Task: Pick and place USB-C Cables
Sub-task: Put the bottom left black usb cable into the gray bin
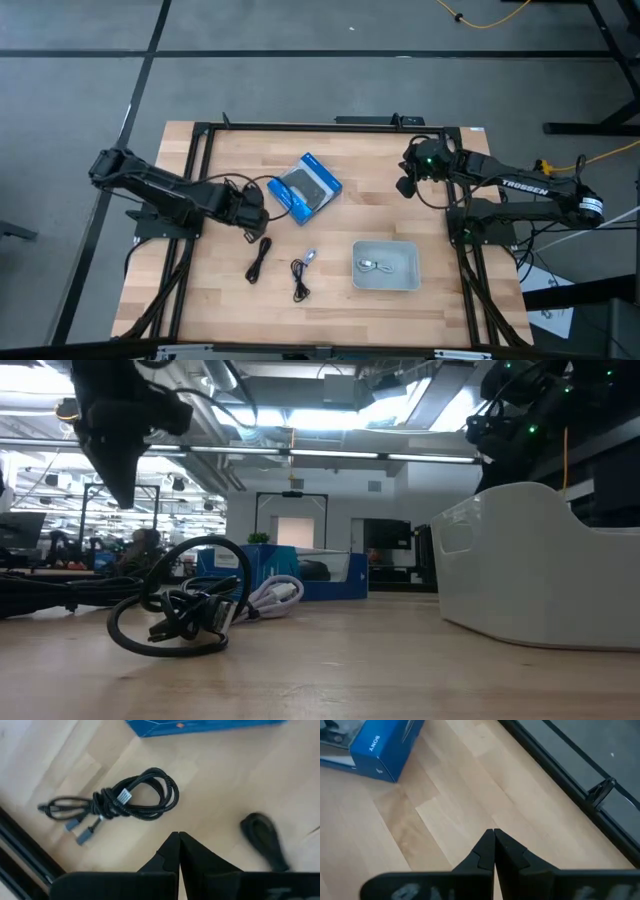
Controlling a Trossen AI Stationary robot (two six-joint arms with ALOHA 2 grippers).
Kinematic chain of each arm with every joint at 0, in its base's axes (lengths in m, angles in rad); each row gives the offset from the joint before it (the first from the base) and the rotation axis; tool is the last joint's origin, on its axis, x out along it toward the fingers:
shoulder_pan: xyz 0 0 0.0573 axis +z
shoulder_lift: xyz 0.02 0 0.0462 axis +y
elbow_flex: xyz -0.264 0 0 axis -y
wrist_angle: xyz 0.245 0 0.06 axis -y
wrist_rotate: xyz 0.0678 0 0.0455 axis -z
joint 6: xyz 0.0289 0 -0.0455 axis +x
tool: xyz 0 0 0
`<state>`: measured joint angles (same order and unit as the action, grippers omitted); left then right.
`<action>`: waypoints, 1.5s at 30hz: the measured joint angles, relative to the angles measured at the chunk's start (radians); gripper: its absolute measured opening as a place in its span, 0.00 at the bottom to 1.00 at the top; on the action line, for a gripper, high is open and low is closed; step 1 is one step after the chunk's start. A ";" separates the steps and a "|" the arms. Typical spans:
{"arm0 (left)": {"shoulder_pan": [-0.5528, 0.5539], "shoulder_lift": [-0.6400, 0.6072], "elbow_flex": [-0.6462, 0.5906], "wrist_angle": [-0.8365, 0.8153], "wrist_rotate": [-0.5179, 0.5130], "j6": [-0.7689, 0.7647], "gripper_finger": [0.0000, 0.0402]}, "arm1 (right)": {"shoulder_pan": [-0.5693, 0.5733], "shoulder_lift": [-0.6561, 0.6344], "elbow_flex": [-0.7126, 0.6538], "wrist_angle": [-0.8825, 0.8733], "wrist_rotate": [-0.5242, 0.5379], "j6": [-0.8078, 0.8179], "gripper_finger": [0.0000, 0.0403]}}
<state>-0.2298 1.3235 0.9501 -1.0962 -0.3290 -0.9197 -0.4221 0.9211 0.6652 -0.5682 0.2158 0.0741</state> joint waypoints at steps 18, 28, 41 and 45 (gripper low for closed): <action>0.126 0.195 -0.001 -0.004 0.240 0.071 0.13 | 0.000 0.000 0.000 0.041 -0.036 -0.004 0.02; 0.015 0.194 -0.001 0.315 0.351 -0.176 0.24 | 0.000 0.000 0.000 0.041 -0.036 -0.027 0.02; -0.124 0.207 -0.001 0.336 0.288 -0.474 0.34 | 0.000 0.000 0.000 0.040 -0.036 -0.031 0.02; -0.141 0.229 -0.001 0.327 0.290 -0.517 0.34 | 0.000 0.000 0.000 0.038 -0.037 -0.031 0.02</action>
<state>-0.3708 1.5529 0.9493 -0.7693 -0.0393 -1.4368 -0.4221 0.9211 0.6647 -0.5297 0.1793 0.0433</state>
